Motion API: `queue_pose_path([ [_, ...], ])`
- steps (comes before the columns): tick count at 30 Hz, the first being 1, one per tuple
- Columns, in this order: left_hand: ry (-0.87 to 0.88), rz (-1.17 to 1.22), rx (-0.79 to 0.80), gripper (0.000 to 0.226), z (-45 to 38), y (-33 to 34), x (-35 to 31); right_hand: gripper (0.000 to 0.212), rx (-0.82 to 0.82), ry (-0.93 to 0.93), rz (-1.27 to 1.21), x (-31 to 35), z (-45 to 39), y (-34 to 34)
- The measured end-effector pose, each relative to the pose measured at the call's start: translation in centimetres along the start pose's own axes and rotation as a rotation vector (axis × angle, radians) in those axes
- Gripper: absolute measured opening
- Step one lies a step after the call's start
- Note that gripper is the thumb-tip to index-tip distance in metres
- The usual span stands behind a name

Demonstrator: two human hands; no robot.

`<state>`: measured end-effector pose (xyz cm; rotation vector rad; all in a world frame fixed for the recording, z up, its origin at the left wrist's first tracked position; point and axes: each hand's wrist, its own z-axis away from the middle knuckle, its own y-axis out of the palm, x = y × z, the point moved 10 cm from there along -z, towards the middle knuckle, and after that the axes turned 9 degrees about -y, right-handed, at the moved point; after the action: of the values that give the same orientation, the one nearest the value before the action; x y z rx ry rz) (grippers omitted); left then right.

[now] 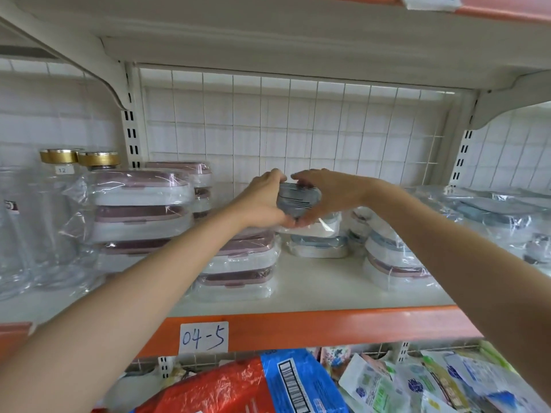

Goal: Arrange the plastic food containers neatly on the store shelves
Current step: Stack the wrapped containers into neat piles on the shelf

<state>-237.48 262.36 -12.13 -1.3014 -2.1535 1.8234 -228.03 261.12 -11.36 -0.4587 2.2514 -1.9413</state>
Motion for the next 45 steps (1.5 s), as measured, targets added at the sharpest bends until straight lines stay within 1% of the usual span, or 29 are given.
queue_pose_path([
  [1, -0.003, -0.041, 0.019, 0.091, 0.0, 0.3, 0.4, 0.084, -0.002, 0.004, 0.046, -0.4, -0.4, 0.1],
  [2, -0.021, -0.085, 0.04, 0.093, 0.0, 0.4, 1.0, 0.081, 0.0, 0.018, 0.104, -1.0, -0.6, 0.2],
  [4, -0.074, -0.165, 0.08, 0.092, 0.2, 0.3, 2.7, 0.089, 0.031, 0.091, 0.189, -3.0, -1.1, 0.4],
  [5, -0.093, -0.188, 0.091, 0.085, 0.4, 0.2, 3.4, 0.09, 0.05, 0.124, 0.211, -3.9, -1.4, 0.5],
  [8, -0.11, -0.189, 0.12, 0.057, 0.7, -0.2, 4.7, 0.073, 0.141, 0.155, 0.188, -5.6, -2.5, 2.2],
  [9, -0.109, -0.192, 0.141, 0.052, 0.9, -0.1, 4.9, 0.07, 0.179, 0.159, 0.167, -5.9, -2.7, 3.1],
  [11, -0.109, -0.206, 0.208, 0.056, 1.4, 0.5, 5.0, 0.065, 0.241, 0.177, 0.148, -6.6, -2.9, 4.9],
  [13, -0.109, -0.206, 0.251, 0.06, 1.8, 0.9, 4.9, 0.066, 0.259, 0.187, 0.165, -7.0, -3.1, 5.9],
  [16, -0.117, -0.195, 0.255, 0.06, 1.9, 0.8, 4.8, 0.065, 0.256, 0.181, 0.214, -7.0, -3.3, 6.0],
  [19, -0.116, -0.21, 0.253, 0.059, 2.0, 0.8, 4.4, 0.077, 0.194, 0.163, 0.215, -6.3, -2.6, 4.7],
  [20, -0.112, -0.215, 0.248, 0.058, 2.0, 0.8, 4.2, 0.078, 0.167, 0.149, 0.203, -6.0, -1.9, 4.0],
  [23, -0.085, -0.218, 0.215, 0.056, 1.9, 1.1, 3.1, 0.07, 0.104, 0.14, 0.171, -5.9, 0.9, 1.1],
  [25, -0.042, -0.199, 0.195, 0.054, 1.8, 1.6, 1.6, 0.065, 0.077, 0.172, 0.152, -6.5, 3.4, -1.0],
  [27, 0.009, -0.169, 0.192, 0.051, 1.6, 2.5, -0.1, 0.063, 0.086, 0.22, 0.127, -7.4, 6.2, -2.4],
  [30, 0.072, -0.131, 0.194, 0.049, 1.6, 3.9, -2.6, 0.07, 0.21, 0.282, 0.067, -8.6, 10.0, -2.2],
  [32, 0.094, -0.122, 0.195, 0.048, 1.7, 4.5, -3.5, 0.083, 0.271, 0.317, -0.058, -9.3, 11.7, -0.9],
  [34, 0.102, -0.127, 0.191, 0.048, 1.8, 4.7, -3.8, 0.1, 0.3, 0.339, -0.137, -9.7, 12.5, -0.1],
  [38, 0.083, -0.136, 0.159, 0.045, 2.1, 3.4, -2.8, 0.127, 0.435, 0.382, 0.004, -10.3, 12.5, 0.3],
  [39, 0.07, -0.133, 0.157, 0.044, 2.2, 3.0, -2.2, 0.129, 0.462, 0.387, 0.045, -10.4, 12.6, 0.3],
  [41, 0.044, -0.152, 0.154, 0.043, 2.4, 2.4, -0.9, 0.125, 0.457, 0.38, 0.124, -10.9, 12.5, 0.1],
  [43, 0.018, -0.158, 0.141, 0.043, 2.5, 2.0, 0.3, 0.116, 0.369, 0.351, 0.188, -10.8, 12.0, -0.6],
  [45, 0.013, -0.146, 0.13, 0.041, 2.7, 1.8, 1.1, 0.11, 0.259, 0.272, 0.231, -9.4, 10.9, -1.5],
])
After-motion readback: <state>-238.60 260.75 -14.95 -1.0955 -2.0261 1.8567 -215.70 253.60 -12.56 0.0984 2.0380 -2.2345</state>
